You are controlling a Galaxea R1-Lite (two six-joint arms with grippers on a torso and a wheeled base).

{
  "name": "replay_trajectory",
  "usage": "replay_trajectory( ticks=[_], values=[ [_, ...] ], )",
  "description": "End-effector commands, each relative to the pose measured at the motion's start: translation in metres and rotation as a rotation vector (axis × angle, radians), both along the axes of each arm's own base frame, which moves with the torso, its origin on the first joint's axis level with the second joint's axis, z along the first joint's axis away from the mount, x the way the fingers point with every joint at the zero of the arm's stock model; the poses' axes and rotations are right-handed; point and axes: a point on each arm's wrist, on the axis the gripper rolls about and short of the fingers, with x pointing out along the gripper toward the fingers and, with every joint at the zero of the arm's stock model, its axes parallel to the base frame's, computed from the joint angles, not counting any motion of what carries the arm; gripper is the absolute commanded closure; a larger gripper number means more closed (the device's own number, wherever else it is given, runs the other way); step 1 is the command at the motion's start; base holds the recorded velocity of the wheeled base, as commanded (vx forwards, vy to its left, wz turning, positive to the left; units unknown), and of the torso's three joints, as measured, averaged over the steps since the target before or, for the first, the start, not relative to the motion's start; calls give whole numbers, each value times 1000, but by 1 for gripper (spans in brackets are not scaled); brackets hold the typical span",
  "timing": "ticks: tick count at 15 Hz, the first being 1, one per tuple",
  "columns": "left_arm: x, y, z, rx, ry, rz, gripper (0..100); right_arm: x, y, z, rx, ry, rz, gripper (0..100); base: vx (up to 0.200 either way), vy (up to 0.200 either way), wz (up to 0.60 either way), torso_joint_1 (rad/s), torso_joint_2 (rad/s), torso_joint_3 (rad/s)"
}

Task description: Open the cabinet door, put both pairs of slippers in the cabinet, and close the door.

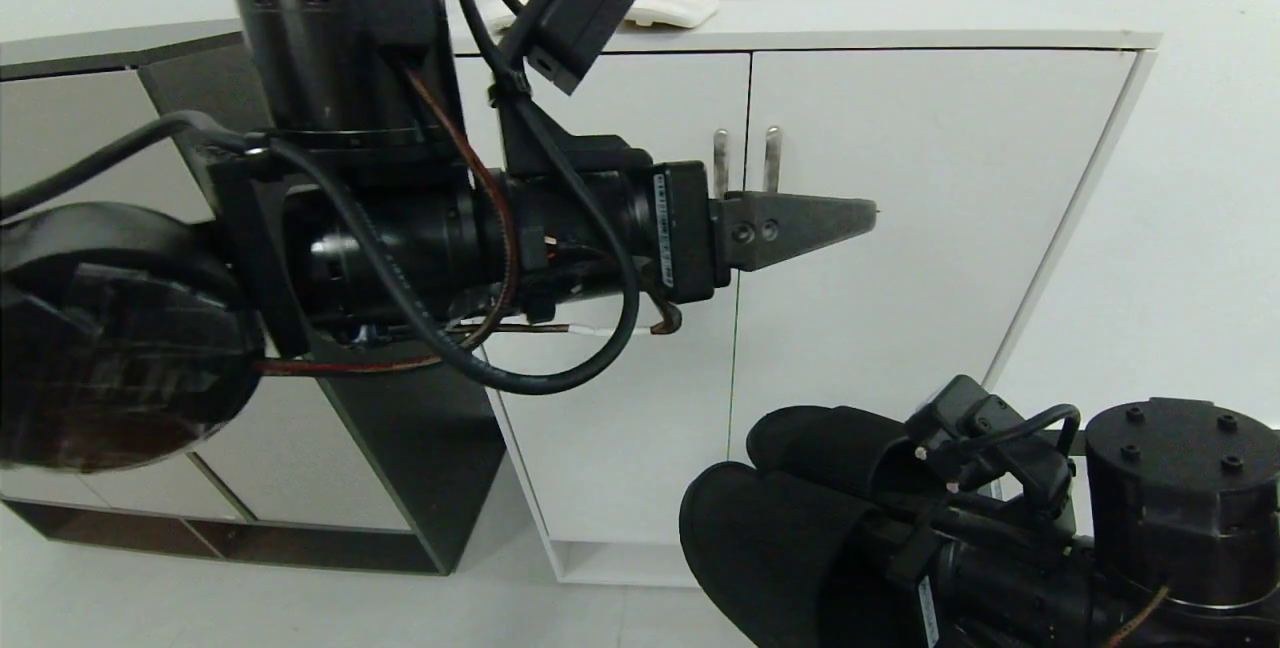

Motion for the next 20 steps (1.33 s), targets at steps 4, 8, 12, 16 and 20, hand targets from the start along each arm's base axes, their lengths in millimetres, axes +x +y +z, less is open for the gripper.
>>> replay_trajectory(
  ticks=[4, 8, 12, 16, 20],
  values=[
    [24, -18, -4, 1, 3, 28, 0, 0, 0, 0, -1, 0, 1, 100, 0, 0, 0, 0, 0, 0],
    [43, -22, -6, 1, -4, 106, 0, 0, 0, 0, -1, 0, 1, 100, 0, 0, 0, 0, 0, 0],
    [59, -30, -9, -2, -7, 129, 0, 0, 0, 0, -1, 0, 1, 100, 0, 0, 0, 0, 0, 0],
    [73, -36, -12, -4, -9, 151, 0, 0, 1, -1, -2, 1, 1, 100, 0, 0, 0, 0, 0, 0],
    [84, -40, -16, -4, -11, 186, 0, 0, 1, -1, -2, 1, 1, 100, 0, 0, 0, 0, 0, 0]
  ],
)
